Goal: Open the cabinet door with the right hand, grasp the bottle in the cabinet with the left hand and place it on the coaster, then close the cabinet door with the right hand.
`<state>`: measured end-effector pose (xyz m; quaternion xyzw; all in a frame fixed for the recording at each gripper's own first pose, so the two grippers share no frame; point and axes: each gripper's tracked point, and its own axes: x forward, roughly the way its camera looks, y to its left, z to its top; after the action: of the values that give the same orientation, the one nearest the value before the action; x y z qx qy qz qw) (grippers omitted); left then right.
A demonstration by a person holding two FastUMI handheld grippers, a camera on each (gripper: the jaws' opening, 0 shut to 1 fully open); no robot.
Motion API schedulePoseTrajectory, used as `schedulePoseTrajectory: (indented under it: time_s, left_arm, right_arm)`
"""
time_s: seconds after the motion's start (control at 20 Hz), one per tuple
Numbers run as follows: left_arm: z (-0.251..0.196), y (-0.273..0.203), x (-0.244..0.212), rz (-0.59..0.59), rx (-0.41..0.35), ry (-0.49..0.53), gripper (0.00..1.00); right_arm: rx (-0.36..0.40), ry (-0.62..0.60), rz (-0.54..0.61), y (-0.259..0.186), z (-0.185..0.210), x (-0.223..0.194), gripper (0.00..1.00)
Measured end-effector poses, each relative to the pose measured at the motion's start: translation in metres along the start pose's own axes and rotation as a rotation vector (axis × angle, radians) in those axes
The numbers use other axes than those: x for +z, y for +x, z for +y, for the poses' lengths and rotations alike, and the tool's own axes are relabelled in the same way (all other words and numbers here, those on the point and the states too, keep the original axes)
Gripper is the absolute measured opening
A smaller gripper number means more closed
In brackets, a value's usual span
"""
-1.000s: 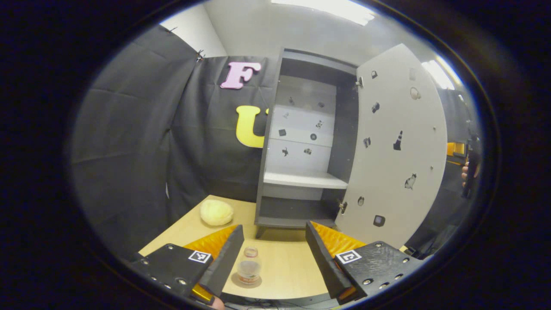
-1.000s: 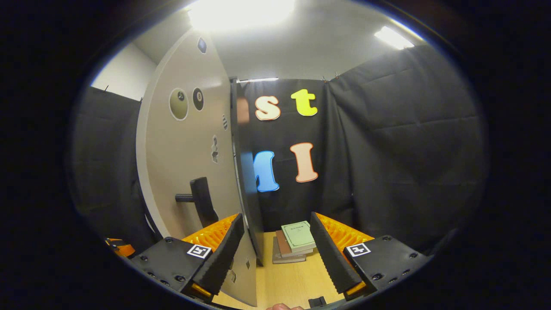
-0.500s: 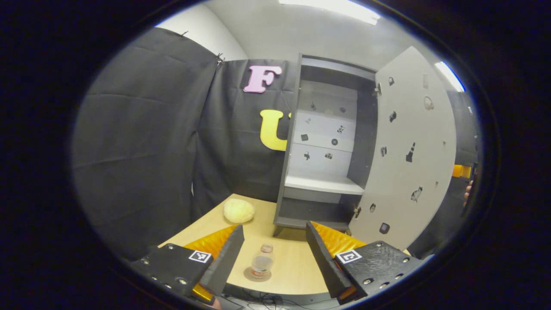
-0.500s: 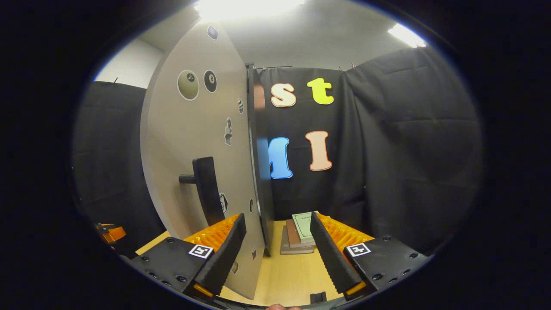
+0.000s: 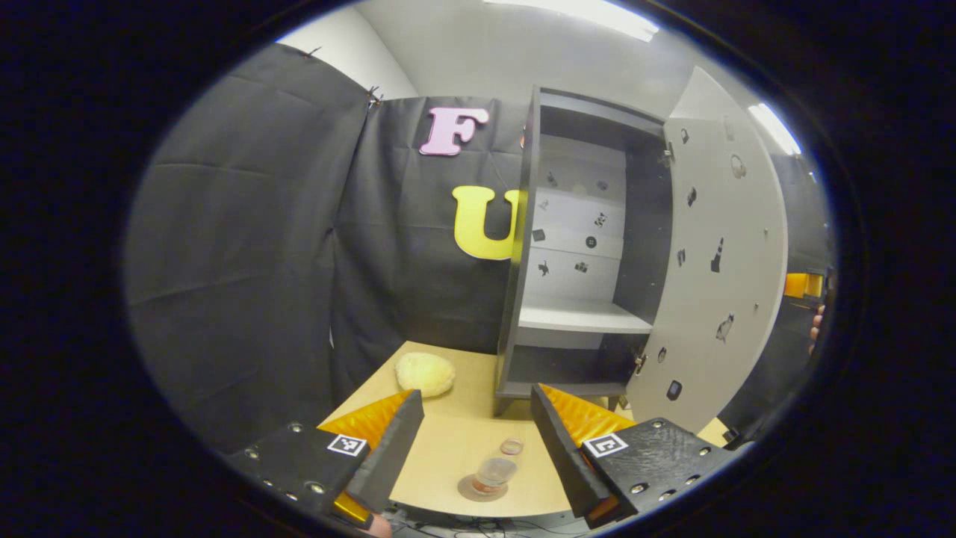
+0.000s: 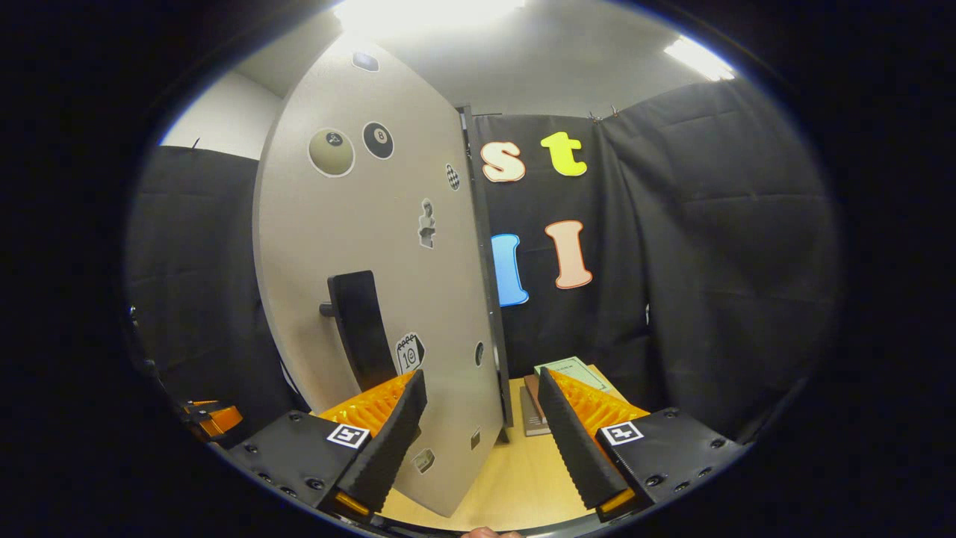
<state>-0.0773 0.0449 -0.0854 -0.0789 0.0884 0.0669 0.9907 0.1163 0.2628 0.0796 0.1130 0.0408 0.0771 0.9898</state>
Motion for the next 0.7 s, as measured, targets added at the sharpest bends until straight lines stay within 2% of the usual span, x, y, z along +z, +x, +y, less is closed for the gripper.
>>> schedulePoseTrajectory:
  time_s: [0.1, 0.15, 0.4, 0.7]
  left_arm:
    - [0.018, 0.012, -0.002, 0.01, 0.0, 0.002, 0.92]
    - [0.021, 0.014, -0.001, 0.01, -0.006, 0.004, 0.87]
    - [0.045, 0.032, 0.017, -0.001, -0.019, 0.006, 0.87]
    - [0.034, 0.039, 0.043, -0.048, -0.037, 0.018, 0.87]
  right_arm:
    - [0.025, 0.03, -0.012, 0.008, 0.027, -0.002, 0.96]
    - [0.035, 0.04, -0.01, 0.012, 0.04, -0.003, 0.96]
    - [0.102, 0.07, -0.023, 0.03, 0.091, 0.001, 0.97]
    - [0.098, 0.006, -0.011, 0.039, 0.094, 0.002, 0.97]
